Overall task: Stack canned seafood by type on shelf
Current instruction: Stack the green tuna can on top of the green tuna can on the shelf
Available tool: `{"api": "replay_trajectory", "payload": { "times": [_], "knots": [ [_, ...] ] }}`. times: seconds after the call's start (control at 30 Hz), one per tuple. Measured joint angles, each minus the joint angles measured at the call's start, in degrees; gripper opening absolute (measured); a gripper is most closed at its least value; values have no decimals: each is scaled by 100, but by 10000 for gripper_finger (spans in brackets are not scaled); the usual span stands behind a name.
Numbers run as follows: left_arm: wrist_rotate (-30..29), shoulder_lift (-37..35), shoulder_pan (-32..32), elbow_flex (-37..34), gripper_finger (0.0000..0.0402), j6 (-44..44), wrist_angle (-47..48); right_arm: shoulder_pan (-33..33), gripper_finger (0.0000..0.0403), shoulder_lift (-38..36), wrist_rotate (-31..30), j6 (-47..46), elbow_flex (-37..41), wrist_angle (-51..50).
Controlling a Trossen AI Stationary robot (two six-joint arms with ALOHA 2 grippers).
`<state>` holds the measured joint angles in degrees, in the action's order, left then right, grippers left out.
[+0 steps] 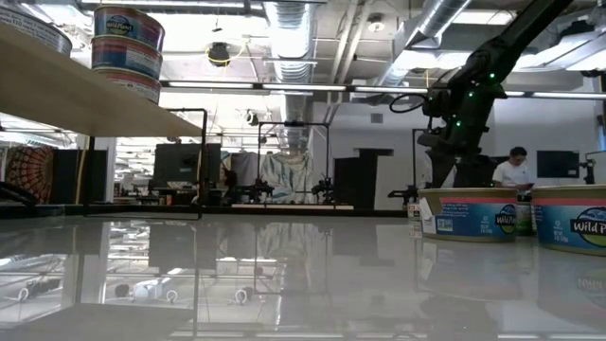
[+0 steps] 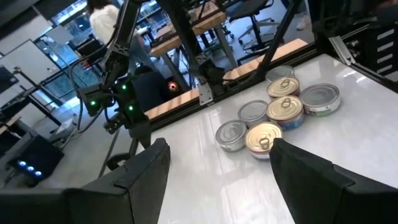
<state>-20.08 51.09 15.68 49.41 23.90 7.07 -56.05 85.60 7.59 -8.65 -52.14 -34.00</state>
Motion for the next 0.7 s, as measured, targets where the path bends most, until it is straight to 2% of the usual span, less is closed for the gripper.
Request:
{"api": "replay_trajectory", "payload": {
  "times": [0.17, 0.33, 0.53, 0.7],
  "knots": [
    [-2, 0, 0, 0, 263, -11, 22, -38, 274, 0, 13, -75, 26, 44],
    [-11, 2, 0, 0, 263, -113, 174, -189, 250, 1, 59, -211, 511, 430],
    [-108, 2, 0, 0, 263, -101, 258, -205, 202, -17, 87, -253, 826, 1011],
    [-146, 0, 0, 0, 263, -114, 259, -205, 144, -7, 118, -338, 831, 1064]
  ]
}}
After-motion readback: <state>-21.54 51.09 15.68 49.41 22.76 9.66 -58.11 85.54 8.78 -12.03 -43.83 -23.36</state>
